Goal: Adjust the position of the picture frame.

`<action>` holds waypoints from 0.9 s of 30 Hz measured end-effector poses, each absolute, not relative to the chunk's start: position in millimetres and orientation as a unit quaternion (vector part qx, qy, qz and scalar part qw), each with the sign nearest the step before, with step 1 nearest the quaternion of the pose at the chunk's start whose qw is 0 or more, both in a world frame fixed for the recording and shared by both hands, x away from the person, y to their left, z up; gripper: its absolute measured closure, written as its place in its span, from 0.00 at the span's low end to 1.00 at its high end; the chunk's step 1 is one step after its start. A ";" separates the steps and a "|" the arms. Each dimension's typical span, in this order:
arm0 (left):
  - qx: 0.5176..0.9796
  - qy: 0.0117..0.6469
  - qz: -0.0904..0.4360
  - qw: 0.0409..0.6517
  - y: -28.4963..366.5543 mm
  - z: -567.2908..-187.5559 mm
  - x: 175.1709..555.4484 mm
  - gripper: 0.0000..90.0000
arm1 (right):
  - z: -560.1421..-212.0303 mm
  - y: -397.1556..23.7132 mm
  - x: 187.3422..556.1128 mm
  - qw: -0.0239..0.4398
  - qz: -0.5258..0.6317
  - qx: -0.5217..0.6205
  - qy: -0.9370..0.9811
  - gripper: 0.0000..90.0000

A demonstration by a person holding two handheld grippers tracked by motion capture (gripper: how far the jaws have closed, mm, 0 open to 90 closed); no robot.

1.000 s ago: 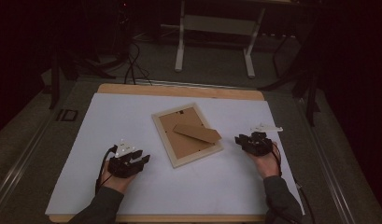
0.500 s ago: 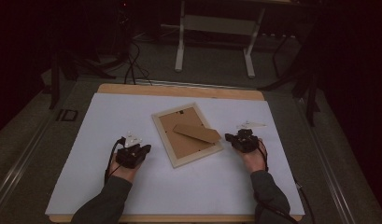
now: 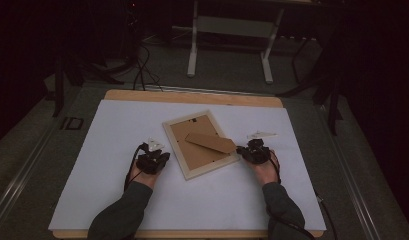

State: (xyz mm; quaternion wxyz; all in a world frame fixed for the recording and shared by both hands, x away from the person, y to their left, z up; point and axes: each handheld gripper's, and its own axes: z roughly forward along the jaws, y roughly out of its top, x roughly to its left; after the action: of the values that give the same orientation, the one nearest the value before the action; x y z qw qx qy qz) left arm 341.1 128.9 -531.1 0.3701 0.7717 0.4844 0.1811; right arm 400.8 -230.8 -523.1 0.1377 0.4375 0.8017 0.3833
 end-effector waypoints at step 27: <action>0.778 0.496 0.164 0.349 122.2 -534.5 361.6 1.00 | -532.6 -229.9 378.5 0.109 0.379 0.417 0.819 1.00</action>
State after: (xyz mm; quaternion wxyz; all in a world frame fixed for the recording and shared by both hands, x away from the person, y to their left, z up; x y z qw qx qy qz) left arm 361.6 122.2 -534.5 0.3488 0.7782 0.4959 0.1639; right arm 378.5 -229.9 -532.6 0.1087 0.4169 0.8188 0.3794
